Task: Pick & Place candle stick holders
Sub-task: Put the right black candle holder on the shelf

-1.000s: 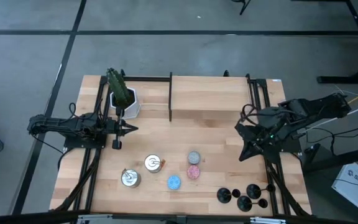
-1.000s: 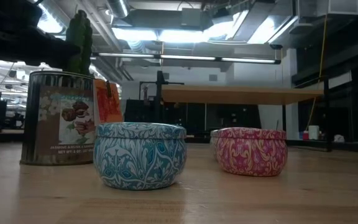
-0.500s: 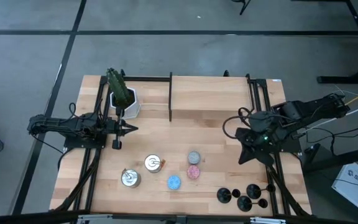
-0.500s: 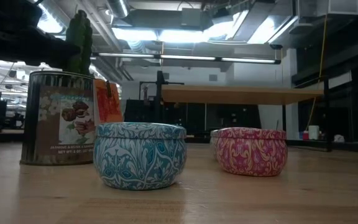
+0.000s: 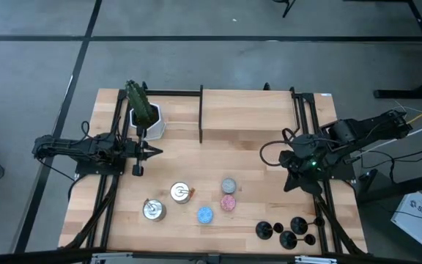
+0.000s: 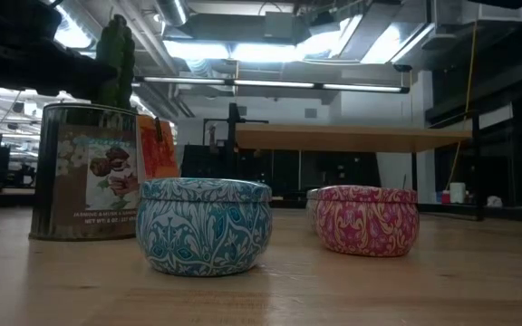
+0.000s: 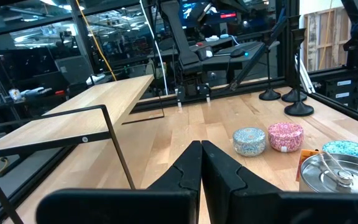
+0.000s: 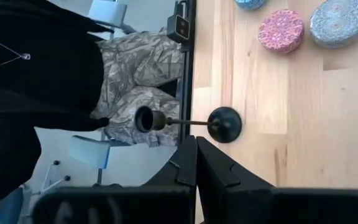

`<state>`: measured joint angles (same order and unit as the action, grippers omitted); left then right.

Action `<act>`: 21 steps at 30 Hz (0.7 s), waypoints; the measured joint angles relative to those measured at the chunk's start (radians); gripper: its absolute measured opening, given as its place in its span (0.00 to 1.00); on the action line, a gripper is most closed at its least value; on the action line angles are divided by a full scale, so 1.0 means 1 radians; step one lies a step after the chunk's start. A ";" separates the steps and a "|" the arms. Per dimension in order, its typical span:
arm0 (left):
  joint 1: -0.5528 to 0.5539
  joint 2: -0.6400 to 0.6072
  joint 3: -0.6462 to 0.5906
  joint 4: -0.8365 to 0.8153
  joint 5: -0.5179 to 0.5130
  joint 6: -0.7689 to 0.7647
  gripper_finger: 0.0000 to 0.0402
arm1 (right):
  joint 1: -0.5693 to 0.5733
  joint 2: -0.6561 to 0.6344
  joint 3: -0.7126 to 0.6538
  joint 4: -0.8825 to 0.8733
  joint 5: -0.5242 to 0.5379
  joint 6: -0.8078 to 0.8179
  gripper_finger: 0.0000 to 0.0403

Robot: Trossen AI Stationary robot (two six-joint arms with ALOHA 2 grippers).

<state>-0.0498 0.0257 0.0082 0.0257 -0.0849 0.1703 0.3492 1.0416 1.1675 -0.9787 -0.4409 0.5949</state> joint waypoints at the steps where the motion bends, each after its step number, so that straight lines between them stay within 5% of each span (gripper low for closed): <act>1: 0.000 0.000 0.000 0.000 0.000 0.000 0.01 | 0.000 0.000 0.000 0.002 0.003 0.000 0.01; 21: 0.000 0.000 0.000 0.000 0.000 0.000 0.01 | 0.039 0.100 0.000 -0.066 0.074 0.000 0.13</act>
<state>-0.0496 0.0257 0.0086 0.0254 -0.0851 0.1703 0.3882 1.1417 1.1675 -1.0444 -0.3668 0.5945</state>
